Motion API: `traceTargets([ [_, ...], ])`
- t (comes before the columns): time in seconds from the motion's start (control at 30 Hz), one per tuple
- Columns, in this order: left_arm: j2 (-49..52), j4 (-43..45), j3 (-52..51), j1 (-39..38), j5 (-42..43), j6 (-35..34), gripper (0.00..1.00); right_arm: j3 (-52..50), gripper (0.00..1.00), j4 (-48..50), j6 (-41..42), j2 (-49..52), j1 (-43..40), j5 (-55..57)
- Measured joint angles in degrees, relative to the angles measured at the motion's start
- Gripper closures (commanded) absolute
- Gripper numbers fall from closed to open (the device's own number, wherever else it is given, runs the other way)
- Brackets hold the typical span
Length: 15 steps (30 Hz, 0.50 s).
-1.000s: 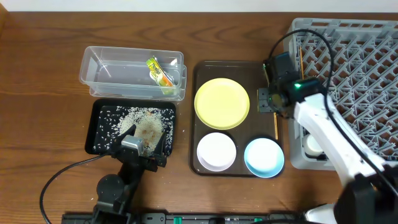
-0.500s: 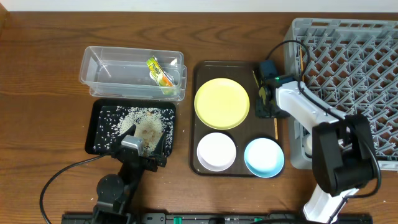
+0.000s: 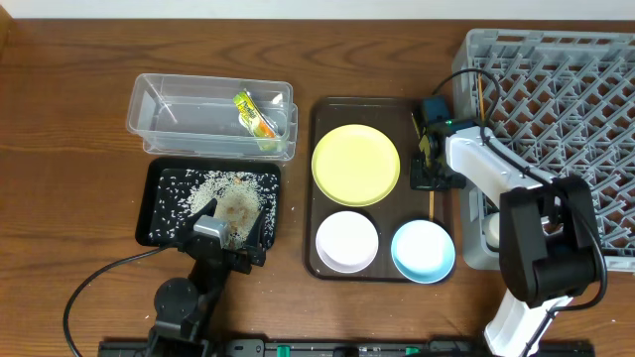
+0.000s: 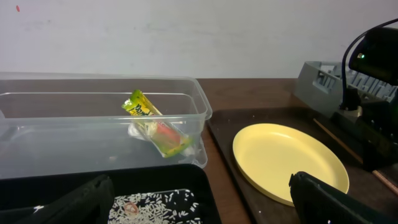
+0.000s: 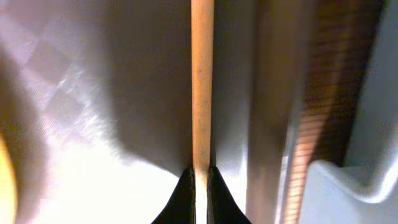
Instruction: Sort waste into correct bins and load items into the dishwasher rack
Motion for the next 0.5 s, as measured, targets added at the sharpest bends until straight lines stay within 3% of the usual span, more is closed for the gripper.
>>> traceTargets([
  [0.27, 0.0, 0.0, 0.0, 0.0, 0.0, 0.0, 0.08, 0.7, 0.99, -0.44, -1.66, -13.29, -0.02, -1.44],
  [0.5, 0.0, -0.02, 0.0, 0.0, 0.0, 0.0, 0.08, 1.99, 0.99, -2.95, -3.61, -29.49, -1.57, 6.99],
])
